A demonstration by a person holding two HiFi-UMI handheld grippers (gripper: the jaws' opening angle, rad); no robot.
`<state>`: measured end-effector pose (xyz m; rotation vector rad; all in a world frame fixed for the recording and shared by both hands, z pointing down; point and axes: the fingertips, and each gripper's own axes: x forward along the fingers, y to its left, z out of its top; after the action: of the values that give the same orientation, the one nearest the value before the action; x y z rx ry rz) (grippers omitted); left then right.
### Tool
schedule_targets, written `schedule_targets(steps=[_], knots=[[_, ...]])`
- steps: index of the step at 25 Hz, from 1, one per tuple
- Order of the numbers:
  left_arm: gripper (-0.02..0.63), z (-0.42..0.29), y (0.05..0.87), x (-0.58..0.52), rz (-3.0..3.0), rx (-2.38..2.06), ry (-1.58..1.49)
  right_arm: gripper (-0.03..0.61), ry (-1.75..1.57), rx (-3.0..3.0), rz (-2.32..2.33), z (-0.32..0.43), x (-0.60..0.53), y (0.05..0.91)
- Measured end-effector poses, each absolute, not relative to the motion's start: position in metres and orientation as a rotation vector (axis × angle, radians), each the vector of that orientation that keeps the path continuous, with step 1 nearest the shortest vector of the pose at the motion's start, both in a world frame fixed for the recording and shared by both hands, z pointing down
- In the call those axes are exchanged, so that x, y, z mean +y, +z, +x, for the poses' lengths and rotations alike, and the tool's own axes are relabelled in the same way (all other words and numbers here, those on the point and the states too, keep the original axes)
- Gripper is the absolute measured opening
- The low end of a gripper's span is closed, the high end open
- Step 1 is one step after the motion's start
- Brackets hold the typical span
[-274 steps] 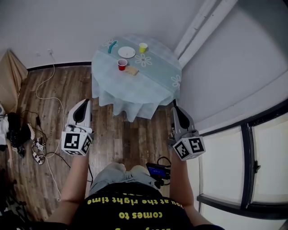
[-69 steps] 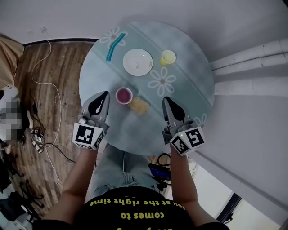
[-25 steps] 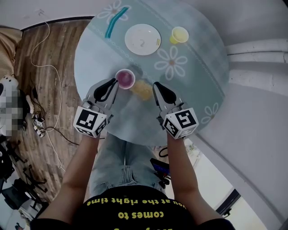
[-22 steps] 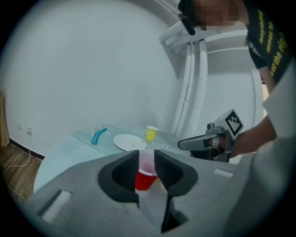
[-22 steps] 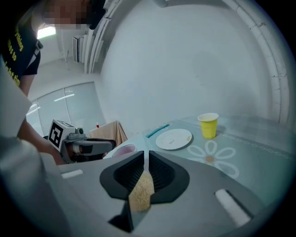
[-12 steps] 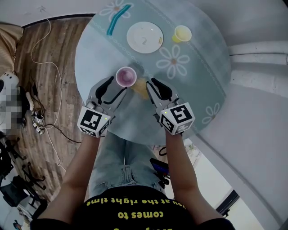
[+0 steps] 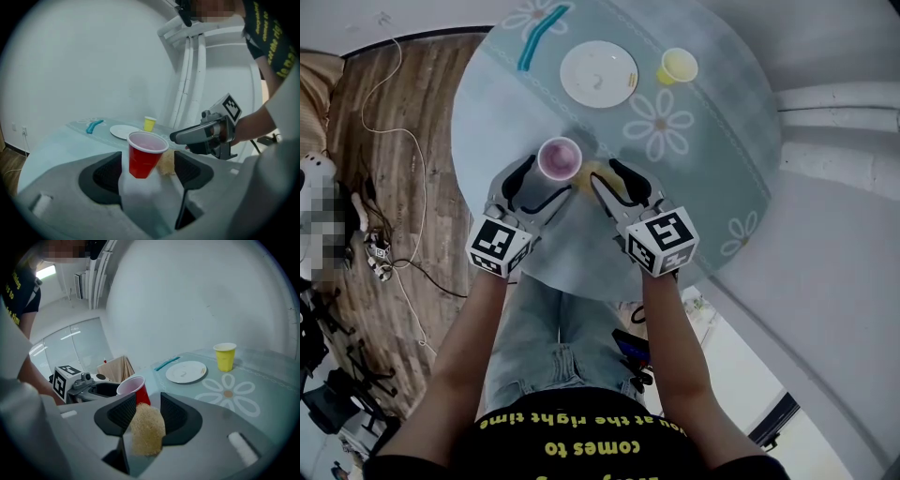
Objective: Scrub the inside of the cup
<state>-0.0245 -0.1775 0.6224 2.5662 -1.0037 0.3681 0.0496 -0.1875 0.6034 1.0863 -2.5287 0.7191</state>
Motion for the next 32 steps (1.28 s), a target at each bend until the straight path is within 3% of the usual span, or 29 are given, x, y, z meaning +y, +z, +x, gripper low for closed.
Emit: schedule_targets(steps=[12,32], knots=[[0.365,-0.011,0.627,-0.193,2.623,-0.941,0.346,0.266,0.761,-2.478,1.036,0.045,-0.184,0.624],[0.376,-0.004,0.625,-0.207,2.649,-0.969,0.393,0.296,0.797,-2.445,0.938,0.037,-0.172,0.641]])
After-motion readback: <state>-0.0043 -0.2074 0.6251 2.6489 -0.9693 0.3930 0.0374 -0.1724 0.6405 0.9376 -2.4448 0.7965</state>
